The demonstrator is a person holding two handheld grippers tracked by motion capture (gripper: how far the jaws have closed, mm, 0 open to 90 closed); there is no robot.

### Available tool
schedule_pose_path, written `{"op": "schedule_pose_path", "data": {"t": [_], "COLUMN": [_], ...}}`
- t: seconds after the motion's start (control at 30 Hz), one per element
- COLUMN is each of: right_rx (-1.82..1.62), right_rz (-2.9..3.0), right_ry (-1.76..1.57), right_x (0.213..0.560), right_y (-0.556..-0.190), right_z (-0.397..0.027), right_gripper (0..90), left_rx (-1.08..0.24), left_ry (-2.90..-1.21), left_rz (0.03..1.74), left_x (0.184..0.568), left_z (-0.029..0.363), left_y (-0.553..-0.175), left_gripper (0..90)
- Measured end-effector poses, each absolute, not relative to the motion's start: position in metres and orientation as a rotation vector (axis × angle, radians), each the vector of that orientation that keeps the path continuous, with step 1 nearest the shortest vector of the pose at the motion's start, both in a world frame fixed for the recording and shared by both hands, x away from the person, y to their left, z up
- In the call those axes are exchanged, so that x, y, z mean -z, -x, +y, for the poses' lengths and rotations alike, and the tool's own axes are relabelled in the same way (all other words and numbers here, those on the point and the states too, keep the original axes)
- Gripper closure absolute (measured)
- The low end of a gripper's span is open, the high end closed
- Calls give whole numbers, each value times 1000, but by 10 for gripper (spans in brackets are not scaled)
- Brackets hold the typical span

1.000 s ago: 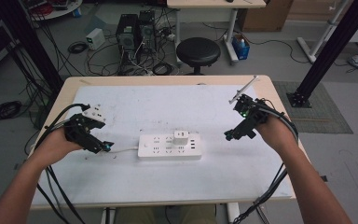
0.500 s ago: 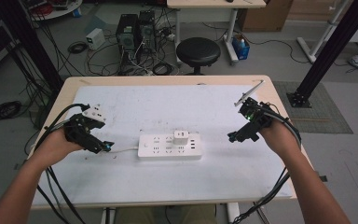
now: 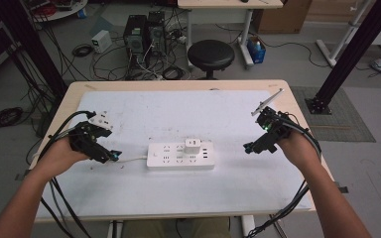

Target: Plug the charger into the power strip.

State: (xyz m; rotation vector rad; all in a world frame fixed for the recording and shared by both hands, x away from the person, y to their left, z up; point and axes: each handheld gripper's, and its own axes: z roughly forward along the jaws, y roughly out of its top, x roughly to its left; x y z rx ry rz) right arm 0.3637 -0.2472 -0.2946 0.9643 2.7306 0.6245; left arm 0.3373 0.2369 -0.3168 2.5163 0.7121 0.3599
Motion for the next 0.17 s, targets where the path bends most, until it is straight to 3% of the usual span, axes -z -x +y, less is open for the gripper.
{"op": "schedule_pose_path", "data": {"t": [0.17], "right_rx": [-634], "right_rz": [2727], "right_ry": [-977], "right_x": [295], "right_y": [-363], "right_z": [-250], "right_gripper": [8], "left_rx": [-360], "left_ry": [-2508], "left_rz": [715], "left_x": [317], "left_z": [237], "left_y": [-338], "left_gripper": [213]}}
